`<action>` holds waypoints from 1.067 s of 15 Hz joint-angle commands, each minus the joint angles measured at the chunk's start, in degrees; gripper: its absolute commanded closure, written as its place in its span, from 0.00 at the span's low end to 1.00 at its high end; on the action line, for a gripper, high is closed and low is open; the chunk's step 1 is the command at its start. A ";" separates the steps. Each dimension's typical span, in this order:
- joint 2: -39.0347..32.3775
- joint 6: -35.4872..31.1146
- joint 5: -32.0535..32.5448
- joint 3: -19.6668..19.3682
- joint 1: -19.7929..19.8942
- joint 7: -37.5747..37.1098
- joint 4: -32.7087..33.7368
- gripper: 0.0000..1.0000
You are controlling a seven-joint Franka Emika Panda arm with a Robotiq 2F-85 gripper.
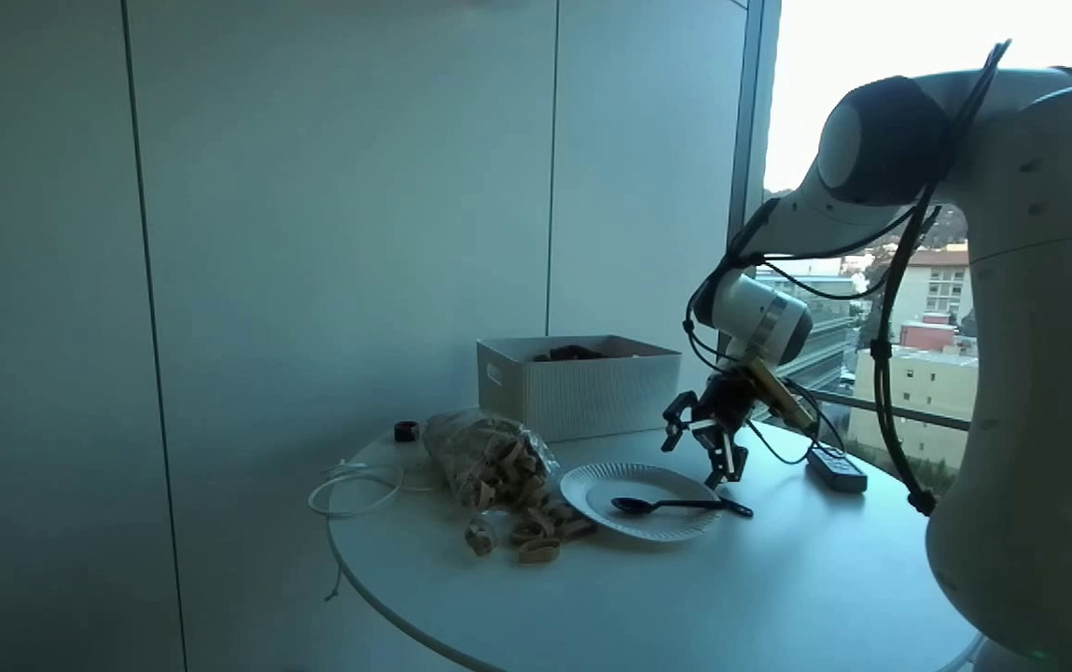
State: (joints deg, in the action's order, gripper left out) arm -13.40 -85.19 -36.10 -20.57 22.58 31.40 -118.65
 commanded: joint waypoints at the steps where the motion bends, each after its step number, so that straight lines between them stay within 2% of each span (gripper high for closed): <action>1: 0.56 1.97 1.40 1.39 0.68 0.75 -1.25 0.00; 3: 0.57 1.94 2.01 1.63 0.62 0.96 -1.66 0.00; 4: 0.50 2.40 2.08 1.75 0.69 1.17 -1.73 0.10; 5: 0.52 2.44 2.29 1.83 0.66 1.36 -1.89 0.26; 14: 0.55 2.29 2.74 1.68 0.84 1.63 -3.60 0.95; 16: 0.54 2.39 2.57 1.68 0.85 1.66 -4.04 0.96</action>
State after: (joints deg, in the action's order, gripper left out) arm -13.40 -83.44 -33.92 -19.51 22.58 32.41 -122.06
